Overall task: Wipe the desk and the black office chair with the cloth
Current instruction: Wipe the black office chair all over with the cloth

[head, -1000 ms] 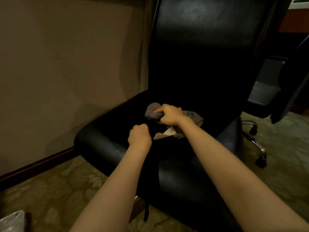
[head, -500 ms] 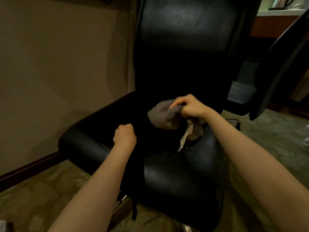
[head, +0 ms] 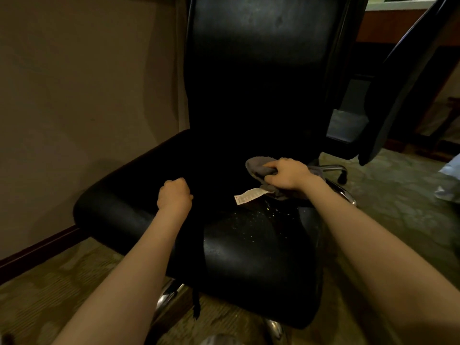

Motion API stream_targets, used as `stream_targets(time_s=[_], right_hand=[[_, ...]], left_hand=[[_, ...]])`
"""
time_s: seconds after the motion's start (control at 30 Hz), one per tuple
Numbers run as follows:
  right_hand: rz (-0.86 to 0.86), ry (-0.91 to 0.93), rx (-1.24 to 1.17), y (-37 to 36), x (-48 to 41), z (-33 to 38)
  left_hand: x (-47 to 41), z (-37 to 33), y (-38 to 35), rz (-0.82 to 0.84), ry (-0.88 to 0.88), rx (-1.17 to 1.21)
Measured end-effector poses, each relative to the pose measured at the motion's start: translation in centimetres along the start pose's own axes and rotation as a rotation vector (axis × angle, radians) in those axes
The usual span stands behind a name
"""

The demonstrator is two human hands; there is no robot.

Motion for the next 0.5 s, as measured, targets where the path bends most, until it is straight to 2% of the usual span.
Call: stream_targets(time_s=[0.3, 0.4, 0.5], right_hand=[[-0.069, 0.136, -0.099, 1.6, 6.0, 5.1], [-0.083, 0.01, -0.295, 2.5, 5.3, 3.9], [-0.239, -0.215, -0.364, 4.0, 3.9, 0.5]], left_hand=[[-0.2, 0.4, 0.2, 0.026, -0.009, 0.05], [-0.3, 0.7, 0.3, 0.031, -0.029, 0.074], [-0.2, 0.7, 0.5, 0.018, -0.036, 0.098]])
Point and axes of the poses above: each hand's wrist, its own x-axis away from the middle knuckle, its own y-axis out of the back of the hand, z = x × y, the point moved 4 cm from there along -x, towards the middle knuckle, and after that the axes turned 10 degrees about x, right-handed, at the moved point
